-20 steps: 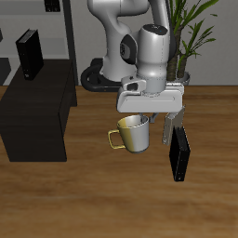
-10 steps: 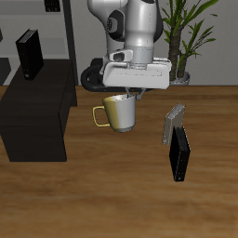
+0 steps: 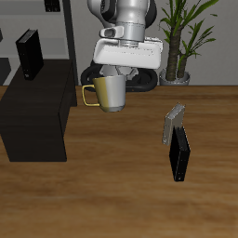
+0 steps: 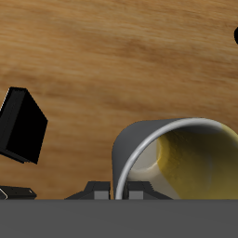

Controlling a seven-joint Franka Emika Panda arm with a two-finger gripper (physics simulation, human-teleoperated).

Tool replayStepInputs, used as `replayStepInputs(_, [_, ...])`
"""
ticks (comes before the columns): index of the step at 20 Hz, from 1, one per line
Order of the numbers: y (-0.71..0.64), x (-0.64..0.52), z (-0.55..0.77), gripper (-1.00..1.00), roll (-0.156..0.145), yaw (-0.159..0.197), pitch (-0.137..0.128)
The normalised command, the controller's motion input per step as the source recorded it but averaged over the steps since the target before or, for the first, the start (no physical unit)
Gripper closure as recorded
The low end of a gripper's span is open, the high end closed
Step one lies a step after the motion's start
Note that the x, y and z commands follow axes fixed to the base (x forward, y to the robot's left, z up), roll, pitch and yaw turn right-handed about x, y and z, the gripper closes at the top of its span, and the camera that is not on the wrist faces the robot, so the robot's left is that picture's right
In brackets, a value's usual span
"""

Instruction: Place the right black book upright on top of the shelf and place the white-yellow mug on top of the shelf

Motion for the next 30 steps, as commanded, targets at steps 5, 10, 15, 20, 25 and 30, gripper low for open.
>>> replayStepInputs(5, [-0.17,-0.18,0.51,1.00,-0.033,-0.033,-0.050])
replayStepInputs(10, [-0.17,-0.13,0.31,1.00,-0.032,-0.071,0.036])
replayStepInputs(15, [-0.23,-0.12,0.33,1.00,0.051,-0.055,0.064])
replayStepInputs(20, [-0.53,-0.08,0.34,1.00,-0.036,-0.013,0.015])
replayStepInputs(25, [-0.51,0.06,0.19,1.00,-0.069,0.000,0.009])
replayStepInputs(30, [-0.22,0.19,-0.21,1.00,-0.012,-0.039,0.077])
